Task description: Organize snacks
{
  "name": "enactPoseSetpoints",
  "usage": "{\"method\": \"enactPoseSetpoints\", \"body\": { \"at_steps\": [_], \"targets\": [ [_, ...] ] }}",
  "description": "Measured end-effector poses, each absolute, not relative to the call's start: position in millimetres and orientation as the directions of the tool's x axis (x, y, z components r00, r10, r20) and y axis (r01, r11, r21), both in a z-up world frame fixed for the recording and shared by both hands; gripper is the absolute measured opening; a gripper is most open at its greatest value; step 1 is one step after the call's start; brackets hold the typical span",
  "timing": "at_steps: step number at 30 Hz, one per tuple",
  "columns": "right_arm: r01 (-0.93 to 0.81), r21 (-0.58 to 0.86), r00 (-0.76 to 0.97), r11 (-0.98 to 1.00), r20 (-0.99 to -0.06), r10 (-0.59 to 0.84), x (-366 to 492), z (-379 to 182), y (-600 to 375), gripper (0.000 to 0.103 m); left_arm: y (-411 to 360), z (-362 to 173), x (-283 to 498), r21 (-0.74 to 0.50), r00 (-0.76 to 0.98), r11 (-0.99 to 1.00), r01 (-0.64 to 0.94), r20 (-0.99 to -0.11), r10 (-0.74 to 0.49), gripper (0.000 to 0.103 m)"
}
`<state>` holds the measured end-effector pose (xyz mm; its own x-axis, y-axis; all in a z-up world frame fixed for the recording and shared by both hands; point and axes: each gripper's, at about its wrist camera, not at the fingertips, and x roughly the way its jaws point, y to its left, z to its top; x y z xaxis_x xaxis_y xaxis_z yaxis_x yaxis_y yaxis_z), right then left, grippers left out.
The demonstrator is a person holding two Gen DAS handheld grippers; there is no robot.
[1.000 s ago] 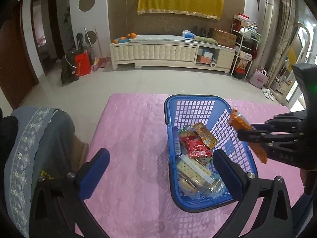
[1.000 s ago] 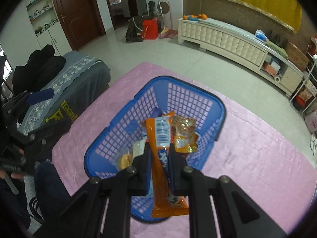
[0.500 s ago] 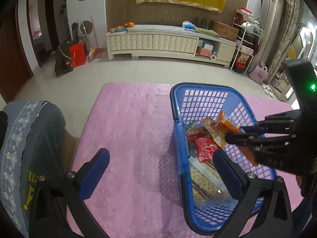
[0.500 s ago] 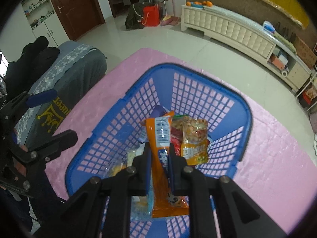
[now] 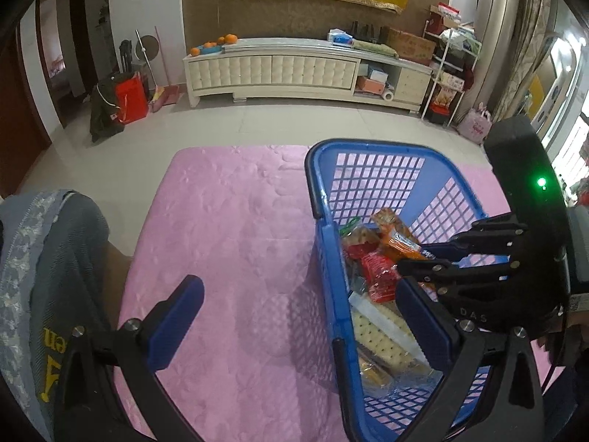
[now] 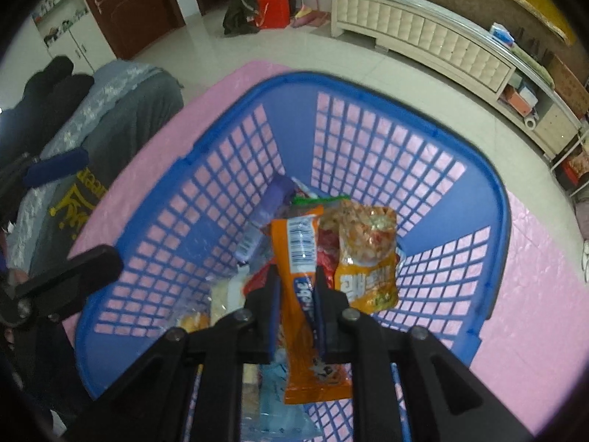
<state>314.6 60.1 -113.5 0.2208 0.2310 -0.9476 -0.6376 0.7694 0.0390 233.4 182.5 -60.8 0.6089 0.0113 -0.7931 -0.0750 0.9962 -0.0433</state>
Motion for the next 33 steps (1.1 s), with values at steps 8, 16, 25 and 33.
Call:
{"method": "enactPoseSetpoints", "body": {
  "at_steps": [8, 16, 25, 33],
  "targets": [
    [-0.617, 0.049, 0.318, 0.785, -0.898, 0.306, 289.4, -82.2, 35.3, 0.071, 176.8, -52.5, 212.1, -0.068, 0.634, 0.995, -0.074, -0.773, -0.006, 0.103],
    [-0.588, 0.074, 0.393, 0.806, -0.845, 0.364, 237.0, -57.7, 0.4, 0.071, 151.9, -42.8, 174.1, -0.028, 0.681, 0.995, -0.100, -0.731, 0.048, 0.103],
    [-0.488, 0.099, 0.487, 0.867, -0.794, 0.365, 186.6, -43.7, -58.5, 0.078, 113.5, -41.4, 119.0, -0.081, 0.714, 0.987, -0.142, -0.699, 0.045, 0.103],
    [-0.422, 0.113, 0.536, 0.900, -0.770, 0.347, 132.8, -40.9, -105.5, 0.088, 77.0, -48.4, 70.3, -0.150, 0.728, 0.977, -0.150, -0.686, 0.006, 0.103]
  ]
}}
